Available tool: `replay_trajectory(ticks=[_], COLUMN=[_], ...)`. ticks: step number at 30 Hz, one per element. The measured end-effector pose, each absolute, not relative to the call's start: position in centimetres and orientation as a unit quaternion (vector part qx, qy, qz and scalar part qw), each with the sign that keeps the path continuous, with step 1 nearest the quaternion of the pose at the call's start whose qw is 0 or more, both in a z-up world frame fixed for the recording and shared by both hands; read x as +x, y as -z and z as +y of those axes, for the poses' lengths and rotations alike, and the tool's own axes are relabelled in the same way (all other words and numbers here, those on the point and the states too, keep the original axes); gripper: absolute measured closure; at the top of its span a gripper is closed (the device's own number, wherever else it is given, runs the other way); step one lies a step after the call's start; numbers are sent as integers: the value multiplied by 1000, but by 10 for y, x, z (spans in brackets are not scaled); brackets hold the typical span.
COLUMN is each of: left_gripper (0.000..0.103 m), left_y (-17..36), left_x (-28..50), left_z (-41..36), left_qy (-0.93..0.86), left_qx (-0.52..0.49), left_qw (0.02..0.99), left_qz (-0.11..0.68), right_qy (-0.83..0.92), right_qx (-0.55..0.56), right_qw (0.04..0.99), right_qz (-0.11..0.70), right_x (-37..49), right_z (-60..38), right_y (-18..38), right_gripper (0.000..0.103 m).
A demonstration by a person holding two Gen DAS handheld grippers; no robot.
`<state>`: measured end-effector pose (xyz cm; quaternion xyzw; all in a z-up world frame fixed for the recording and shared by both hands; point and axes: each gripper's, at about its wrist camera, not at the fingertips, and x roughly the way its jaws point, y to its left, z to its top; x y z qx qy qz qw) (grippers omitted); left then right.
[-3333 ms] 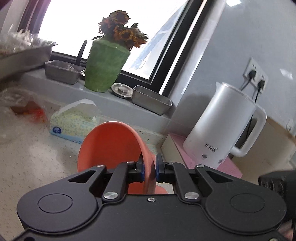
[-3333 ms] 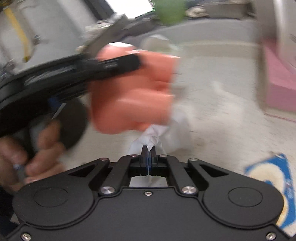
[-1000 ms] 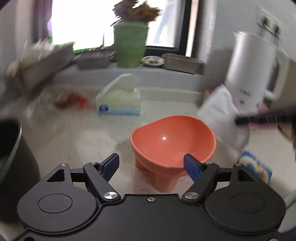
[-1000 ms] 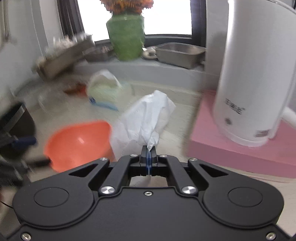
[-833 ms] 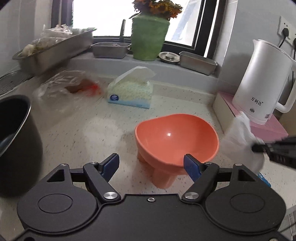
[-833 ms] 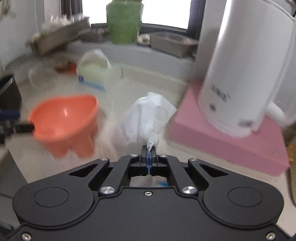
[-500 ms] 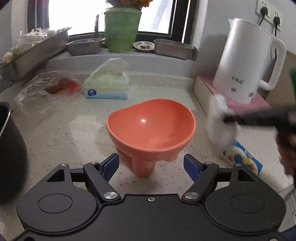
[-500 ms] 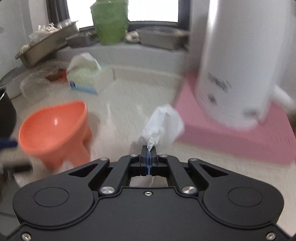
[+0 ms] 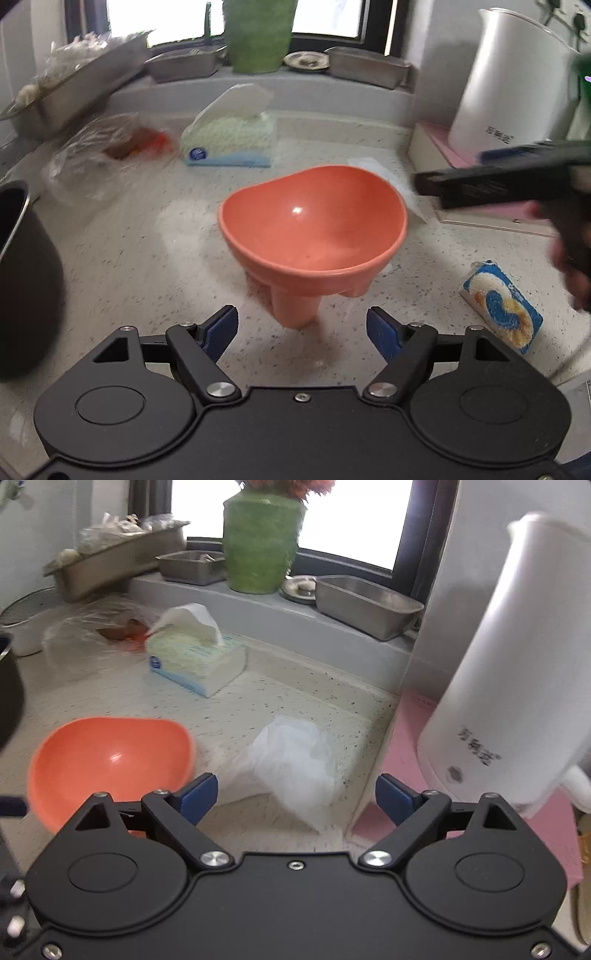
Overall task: Clean bowl
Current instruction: 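Release the white tissue onto the counter with the right gripper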
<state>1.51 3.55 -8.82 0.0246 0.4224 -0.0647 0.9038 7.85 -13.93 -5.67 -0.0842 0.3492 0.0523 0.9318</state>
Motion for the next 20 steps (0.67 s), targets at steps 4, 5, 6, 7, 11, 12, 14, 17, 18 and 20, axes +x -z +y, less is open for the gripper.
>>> replay_trajectory(ticks=[4,5,6,7,11,12,14,17,18,20], left_gripper=[8,6,6,6,0,0,0,0,0,0], left_y=[75,73,73,73,70,69,66,63,63,63], left_x=[22,22,23,23,20,19,18,17,16,15], left_z=[41,43,44,46,50,50,50,50,51,51], left_qy=[7,-7,-15,-22,-23,-22,-20,-12,-3,9], left_qx=[23,17,13,9,-18,-20,-24,-37,-47,-59], left_qw=[892,890,887,883,879,878,878,881,882,879], left_qz=[452,456,461,468,476,477,478,472,470,473], right_qy=[-61,-71,-80,-85,-86,-84,-75,-61,-58,-52], right_qx=[-63,-55,-45,-32,-31,-35,-35,-27,-26,-29], right_qw=[931,930,929,924,910,908,905,899,897,895], right_qz=[354,356,360,372,404,408,417,434,438,443], right_x=[38,28,17,10,3,3,4,6,6,7], right_z=[-133,-132,-131,-130,-129,-128,-129,-133,-133,-133], right_y=[33,27,21,19,24,25,28,34,36,39], right_gripper=[5,4,4,4,4,4,4,4,4,4])
